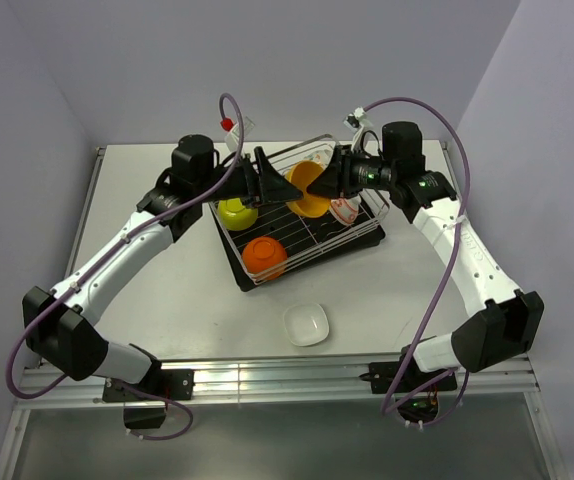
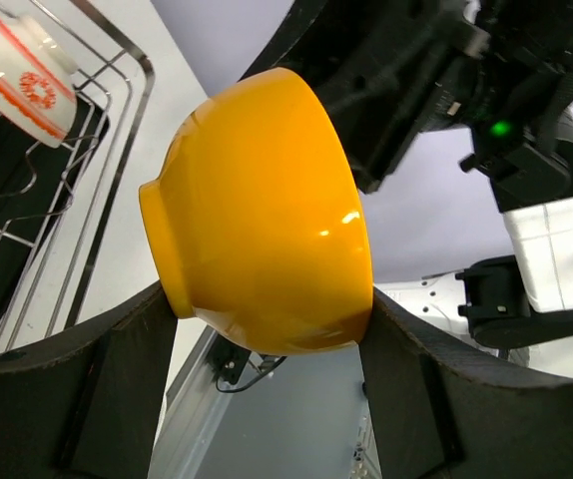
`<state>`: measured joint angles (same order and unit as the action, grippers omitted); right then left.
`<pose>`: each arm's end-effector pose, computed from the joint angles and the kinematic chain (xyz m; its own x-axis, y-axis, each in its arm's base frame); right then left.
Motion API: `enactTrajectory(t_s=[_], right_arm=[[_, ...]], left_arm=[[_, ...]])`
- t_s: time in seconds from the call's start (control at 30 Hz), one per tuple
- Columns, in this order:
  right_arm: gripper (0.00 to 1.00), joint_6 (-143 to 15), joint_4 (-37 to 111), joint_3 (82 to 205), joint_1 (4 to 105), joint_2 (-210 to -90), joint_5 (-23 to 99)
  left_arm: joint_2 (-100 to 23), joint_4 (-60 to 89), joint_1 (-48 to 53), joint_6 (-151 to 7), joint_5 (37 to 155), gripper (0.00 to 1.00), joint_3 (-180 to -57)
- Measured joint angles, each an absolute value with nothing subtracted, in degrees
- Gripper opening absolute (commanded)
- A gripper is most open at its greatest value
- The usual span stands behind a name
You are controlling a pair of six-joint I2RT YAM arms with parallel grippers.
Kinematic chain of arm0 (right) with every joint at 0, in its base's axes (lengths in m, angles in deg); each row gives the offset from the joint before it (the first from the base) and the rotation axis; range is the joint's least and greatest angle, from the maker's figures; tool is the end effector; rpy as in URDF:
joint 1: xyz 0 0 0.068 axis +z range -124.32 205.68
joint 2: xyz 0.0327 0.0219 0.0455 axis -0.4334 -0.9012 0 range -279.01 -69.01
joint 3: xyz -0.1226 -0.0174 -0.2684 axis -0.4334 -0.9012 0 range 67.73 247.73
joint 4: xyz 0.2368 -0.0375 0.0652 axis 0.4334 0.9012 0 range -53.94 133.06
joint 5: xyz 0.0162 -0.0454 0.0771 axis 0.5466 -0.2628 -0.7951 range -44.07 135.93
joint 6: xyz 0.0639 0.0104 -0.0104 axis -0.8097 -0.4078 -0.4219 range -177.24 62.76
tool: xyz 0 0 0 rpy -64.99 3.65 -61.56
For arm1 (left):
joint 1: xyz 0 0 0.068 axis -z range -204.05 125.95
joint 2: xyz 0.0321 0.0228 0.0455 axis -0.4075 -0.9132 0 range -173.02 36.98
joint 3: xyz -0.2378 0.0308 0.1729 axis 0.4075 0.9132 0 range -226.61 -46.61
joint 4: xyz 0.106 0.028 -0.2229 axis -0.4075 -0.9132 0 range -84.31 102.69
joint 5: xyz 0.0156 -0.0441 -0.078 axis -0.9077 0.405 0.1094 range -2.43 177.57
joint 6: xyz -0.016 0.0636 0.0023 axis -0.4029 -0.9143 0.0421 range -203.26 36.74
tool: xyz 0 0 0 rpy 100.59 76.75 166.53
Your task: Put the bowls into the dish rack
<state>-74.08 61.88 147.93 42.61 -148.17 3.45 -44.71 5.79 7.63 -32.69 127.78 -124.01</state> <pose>0.2745 0.1200 0.4131 -0.6158 0.0360 -0.7871 -0.6508 0.5398 0.5339 0.2587 -0.1988 0.4185 -0.8309 -0.1804 -0.5263 0.4695 0.2802 -0.8373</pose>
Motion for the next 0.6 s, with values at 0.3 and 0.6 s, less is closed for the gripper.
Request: enactTrajectory(t_s=[0.3, 0.6], right_arm=[[0.89, -73.3, 62.8, 149.5, 43.0, -148.2, 4.5], [0.95, -72.5, 64.8, 149.6, 40.8, -146.5, 5.5]], left_arm=[[-45.0, -0.3, 4.6, -39.5, 120.9, 0.00, -125.4], [-50.6, -8.1, 4.1, -55.3, 108.2, 0.00, -133.8]])
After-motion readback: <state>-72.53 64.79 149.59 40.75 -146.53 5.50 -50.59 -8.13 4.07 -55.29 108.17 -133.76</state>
